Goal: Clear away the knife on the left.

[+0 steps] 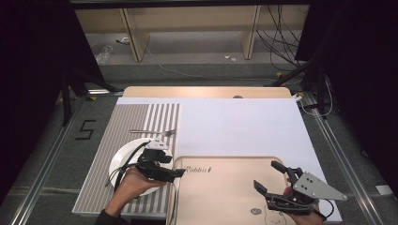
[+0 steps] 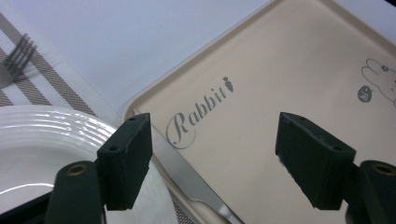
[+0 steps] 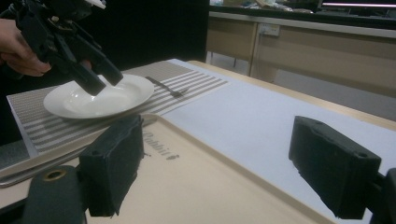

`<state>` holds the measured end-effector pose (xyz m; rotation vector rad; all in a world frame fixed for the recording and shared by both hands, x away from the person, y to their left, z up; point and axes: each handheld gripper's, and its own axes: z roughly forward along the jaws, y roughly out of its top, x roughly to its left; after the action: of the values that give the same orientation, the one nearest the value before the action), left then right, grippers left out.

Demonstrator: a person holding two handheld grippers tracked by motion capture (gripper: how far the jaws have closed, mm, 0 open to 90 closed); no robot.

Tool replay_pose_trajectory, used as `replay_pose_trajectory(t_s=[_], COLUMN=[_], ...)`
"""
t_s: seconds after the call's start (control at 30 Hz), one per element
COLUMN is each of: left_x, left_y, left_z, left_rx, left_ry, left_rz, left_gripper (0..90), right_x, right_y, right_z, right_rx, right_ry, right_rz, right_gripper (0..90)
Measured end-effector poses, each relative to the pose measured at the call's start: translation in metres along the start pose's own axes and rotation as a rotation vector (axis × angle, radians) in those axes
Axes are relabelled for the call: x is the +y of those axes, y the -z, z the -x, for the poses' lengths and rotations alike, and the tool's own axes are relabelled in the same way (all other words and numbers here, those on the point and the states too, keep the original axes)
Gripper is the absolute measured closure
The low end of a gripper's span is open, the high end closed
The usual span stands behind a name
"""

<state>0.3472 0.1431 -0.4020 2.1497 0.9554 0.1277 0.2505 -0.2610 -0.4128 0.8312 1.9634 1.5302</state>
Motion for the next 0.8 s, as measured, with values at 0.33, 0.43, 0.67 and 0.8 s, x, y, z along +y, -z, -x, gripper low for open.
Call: replay_pose_trajectory(t_s=[0.33, 0.43, 0.67, 0.8], left_x=[0.003, 0.003, 0.003, 0.003], left_y=[0.022, 0.026, 0.032, 0.036], left_z=[-0.016, -0.021, -0.029, -0.032], left_rx=[0.035, 0.043, 0.065, 0.082], left_ry=[0.028, 0.03, 0.03, 0.027], left_rz=[0.061, 0.068, 0.079, 0.088], left_gripper=[25.4, 25.4, 25.3, 25.2], right_x=[0.0, 0.0, -0.001, -0.001], right_y=[0.0, 0.0, 0.001, 0.0], right_z=[0.0, 0.0, 0.001, 0.0], right_rx=[0.0, 0.0, 0.001, 0.001], right_ry=[0.001, 0.0, 0.0, 0.001], right_rz=[-0.001, -0.001, -0.002, -0.002], right_gripper=[18.6, 18.7, 18.6, 18.6])
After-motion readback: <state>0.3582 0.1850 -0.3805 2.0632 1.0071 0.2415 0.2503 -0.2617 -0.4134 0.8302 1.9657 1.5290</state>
